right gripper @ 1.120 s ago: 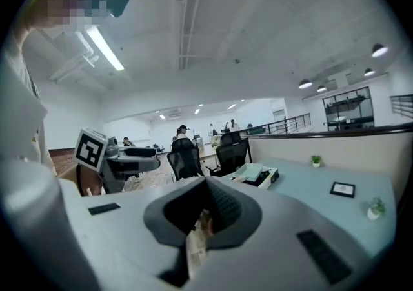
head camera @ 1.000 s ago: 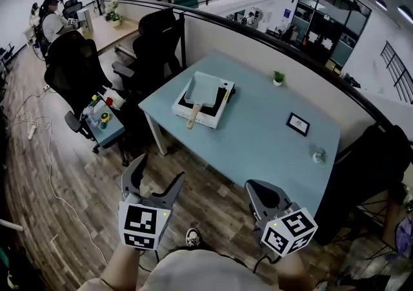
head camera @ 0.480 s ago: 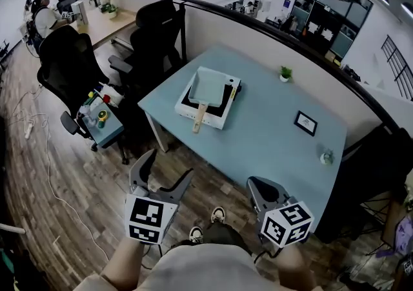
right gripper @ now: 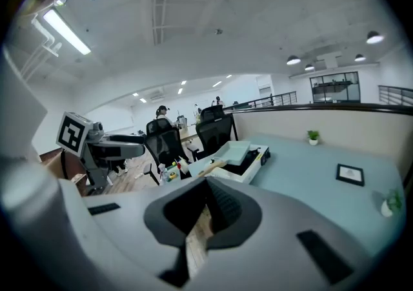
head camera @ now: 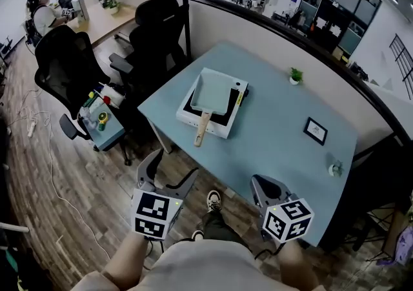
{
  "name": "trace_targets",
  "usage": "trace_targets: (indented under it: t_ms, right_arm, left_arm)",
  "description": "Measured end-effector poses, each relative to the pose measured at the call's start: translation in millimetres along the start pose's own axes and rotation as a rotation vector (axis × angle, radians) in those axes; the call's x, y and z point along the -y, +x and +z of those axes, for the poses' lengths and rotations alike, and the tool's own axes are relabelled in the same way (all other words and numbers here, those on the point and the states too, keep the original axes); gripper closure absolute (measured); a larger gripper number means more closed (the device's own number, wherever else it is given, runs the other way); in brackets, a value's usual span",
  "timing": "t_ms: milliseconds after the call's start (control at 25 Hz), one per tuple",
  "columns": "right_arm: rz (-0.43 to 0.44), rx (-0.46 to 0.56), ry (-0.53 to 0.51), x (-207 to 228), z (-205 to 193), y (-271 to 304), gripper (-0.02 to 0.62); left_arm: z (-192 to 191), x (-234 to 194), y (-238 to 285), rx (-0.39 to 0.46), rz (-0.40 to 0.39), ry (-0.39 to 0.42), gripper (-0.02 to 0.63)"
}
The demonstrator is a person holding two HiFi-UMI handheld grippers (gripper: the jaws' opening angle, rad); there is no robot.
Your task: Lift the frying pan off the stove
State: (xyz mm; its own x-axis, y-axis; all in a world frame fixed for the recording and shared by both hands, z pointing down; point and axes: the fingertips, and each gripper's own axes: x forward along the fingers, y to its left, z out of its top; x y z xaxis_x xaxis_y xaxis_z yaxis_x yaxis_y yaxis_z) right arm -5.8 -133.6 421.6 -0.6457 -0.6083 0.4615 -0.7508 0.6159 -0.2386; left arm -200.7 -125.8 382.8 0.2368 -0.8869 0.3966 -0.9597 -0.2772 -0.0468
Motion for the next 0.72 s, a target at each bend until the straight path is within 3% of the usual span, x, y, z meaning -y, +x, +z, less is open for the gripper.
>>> trace_targets:
  t_ms: [360, 720]
  right_arm:
    - [0.021, -0.090, 0.010, 67, 19, 82, 0.591]
    - [0.096, -0.165, 0.024, 107, 32, 158, 0.591]
  left_arm:
    - [5, -25, 100, -0.082, -0.020, -0.032, 0.225]
    - [-11, -47, 198, -0.189, -0.007, -0.171, 0.224]
